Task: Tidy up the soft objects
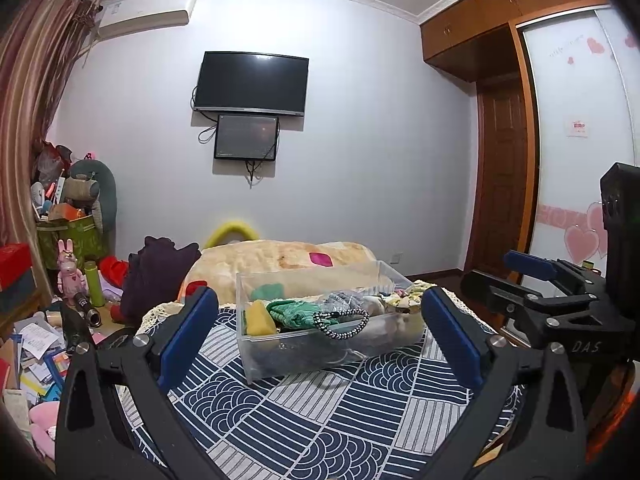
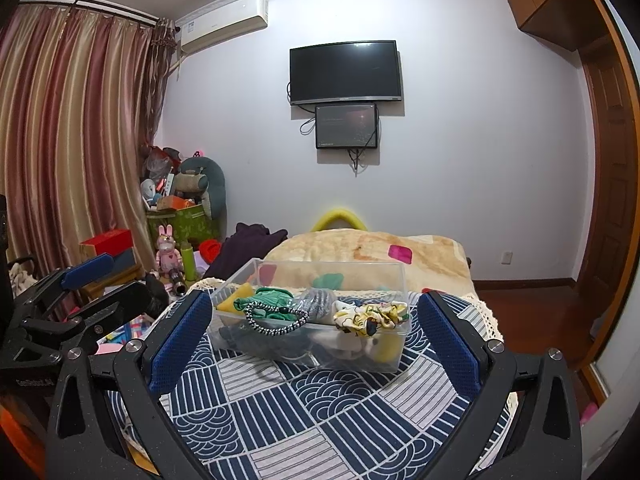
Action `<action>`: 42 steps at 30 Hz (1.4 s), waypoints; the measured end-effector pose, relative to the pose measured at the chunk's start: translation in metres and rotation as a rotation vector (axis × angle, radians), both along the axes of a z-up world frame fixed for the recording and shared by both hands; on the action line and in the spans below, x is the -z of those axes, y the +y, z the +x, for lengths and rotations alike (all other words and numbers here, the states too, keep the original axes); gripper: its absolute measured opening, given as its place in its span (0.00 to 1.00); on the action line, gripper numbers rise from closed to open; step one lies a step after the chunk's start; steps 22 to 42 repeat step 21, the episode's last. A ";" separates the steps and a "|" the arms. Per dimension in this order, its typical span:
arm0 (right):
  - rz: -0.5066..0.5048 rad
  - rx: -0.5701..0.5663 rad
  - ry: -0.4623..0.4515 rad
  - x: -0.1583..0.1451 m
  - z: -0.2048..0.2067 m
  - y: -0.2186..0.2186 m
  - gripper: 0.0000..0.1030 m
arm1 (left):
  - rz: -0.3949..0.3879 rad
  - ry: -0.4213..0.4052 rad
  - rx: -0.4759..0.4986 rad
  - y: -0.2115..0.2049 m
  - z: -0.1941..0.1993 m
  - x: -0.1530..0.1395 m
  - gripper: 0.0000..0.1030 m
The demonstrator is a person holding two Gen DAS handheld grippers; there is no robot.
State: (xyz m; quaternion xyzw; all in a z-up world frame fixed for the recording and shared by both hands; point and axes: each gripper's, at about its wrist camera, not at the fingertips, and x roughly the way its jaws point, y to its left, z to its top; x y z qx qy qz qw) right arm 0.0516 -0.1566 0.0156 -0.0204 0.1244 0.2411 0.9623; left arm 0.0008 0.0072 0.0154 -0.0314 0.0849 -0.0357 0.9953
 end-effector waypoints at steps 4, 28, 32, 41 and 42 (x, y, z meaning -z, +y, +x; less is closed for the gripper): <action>0.000 0.000 -0.001 0.000 0.000 0.000 1.00 | -0.015 0.005 0.013 0.001 0.002 0.000 1.00; 0.003 -0.003 0.006 -0.001 -0.001 0.001 1.00 | -0.031 0.028 0.017 0.003 0.005 0.004 1.00; 0.003 -0.003 0.006 -0.001 -0.001 0.001 1.00 | -0.031 0.028 0.017 0.003 0.005 0.004 1.00; 0.003 -0.003 0.006 -0.001 -0.001 0.001 1.00 | -0.031 0.028 0.017 0.003 0.005 0.004 1.00; 0.003 -0.003 0.006 -0.001 -0.001 0.001 1.00 | -0.031 0.028 0.017 0.003 0.005 0.004 1.00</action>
